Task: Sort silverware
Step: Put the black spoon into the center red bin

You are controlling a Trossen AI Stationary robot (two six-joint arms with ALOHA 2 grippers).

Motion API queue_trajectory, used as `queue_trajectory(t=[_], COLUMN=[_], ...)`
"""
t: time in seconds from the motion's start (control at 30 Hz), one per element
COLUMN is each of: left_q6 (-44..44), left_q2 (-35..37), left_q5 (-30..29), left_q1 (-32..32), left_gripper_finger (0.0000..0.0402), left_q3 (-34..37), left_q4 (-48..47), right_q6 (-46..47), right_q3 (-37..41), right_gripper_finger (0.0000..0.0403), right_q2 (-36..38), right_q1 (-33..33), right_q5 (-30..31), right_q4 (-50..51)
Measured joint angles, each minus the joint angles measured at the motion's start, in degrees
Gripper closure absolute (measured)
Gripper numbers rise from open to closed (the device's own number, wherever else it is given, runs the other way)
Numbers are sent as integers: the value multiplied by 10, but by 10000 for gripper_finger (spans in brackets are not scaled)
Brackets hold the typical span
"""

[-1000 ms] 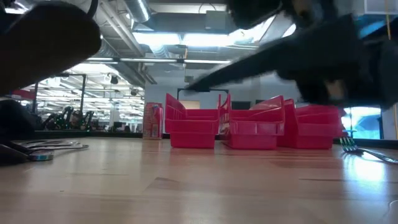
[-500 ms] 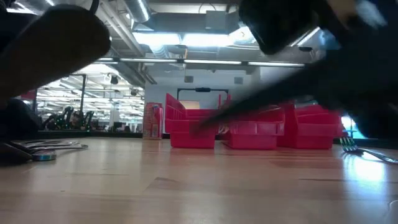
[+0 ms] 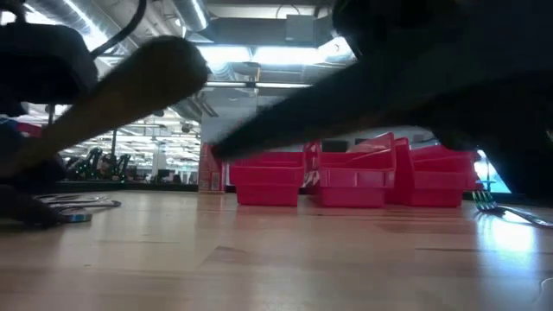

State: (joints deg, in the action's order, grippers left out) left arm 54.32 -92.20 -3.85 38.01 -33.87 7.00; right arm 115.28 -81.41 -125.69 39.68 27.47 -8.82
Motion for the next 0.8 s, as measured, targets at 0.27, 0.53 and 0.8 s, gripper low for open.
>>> queue_trajectory(t=[0.27, 0.53, 0.8], left_q6=[-11, -17, -30], left_q2=[0, 0, 0], left_q5=[-2, -2, -5], left_q1=[-17, -25, -26], left_gripper_finger=[402, 402, 402], left_q3=[0, 0, 1], left_q4=[1, 1, 17], right_q6=[0, 21, 53], right_q3=[-3, -4, -4], right_gripper_finger=[132, 132, 171], right_q2=[0, 0, 0], right_q1=[-5, -4, -4], right_q5=[52, 53, 54], right_q4=[5, 28, 45])
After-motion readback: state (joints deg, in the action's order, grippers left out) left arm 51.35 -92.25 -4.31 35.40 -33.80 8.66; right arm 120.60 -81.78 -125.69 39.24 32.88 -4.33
